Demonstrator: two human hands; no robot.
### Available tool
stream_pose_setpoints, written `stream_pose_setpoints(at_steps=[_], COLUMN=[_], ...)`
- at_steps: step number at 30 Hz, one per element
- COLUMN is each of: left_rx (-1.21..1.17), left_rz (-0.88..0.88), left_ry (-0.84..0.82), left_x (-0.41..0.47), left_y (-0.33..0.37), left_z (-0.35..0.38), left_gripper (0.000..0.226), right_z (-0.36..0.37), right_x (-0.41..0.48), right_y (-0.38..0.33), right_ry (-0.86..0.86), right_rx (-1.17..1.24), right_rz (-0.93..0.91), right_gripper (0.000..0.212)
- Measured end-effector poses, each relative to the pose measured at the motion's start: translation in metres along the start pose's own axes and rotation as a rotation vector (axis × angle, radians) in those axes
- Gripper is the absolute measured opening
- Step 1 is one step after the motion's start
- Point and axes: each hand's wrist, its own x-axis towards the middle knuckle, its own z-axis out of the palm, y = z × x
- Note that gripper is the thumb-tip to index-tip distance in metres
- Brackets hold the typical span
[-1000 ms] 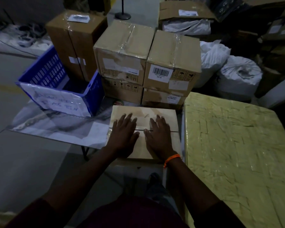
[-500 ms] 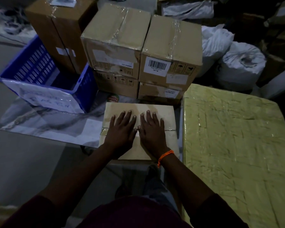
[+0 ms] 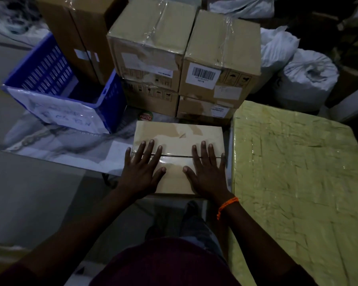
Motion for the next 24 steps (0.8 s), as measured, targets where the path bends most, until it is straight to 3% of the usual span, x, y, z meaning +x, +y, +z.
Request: stream_pose_setpoints(at_steps=[7,11,14,17,24], left_rx=[-0.02,-0.029,-0.052,-0.125,-0.287], left_rz=[-0.005,-0.014,-0.032,-0.038,-0.05], left_ry=[-0.013,-0.018,-0.026,-0.029,0.035], left_x=[-0.001,-0.005,-0.01,-0.004,-0.003], left_y=[0.001,0.004,0.011,0.029,0.052], left_z=[-0.004,-0.006,-0.007,-0.01,0.002], left_gripper=[0.077,0.077,0.08,0.082,0.078], right_z=[-0.006,-0.024,-0.036,-0.054,-0.124], right_x=[-0.001,-0.007,-0.008,-0.008,0.004], right_y=[-0.003,0.0,0.02,0.039,0.046], right_ry=[0.004,0.113,0.115,0.084,0.113], right_rx=[0.063,0.488,0.841,0.823,0.588], right_rz=[0.042,0.46,0.645,0.622,0.417], right_gripper=[0.086,0.098,0.063,0.052,0.072])
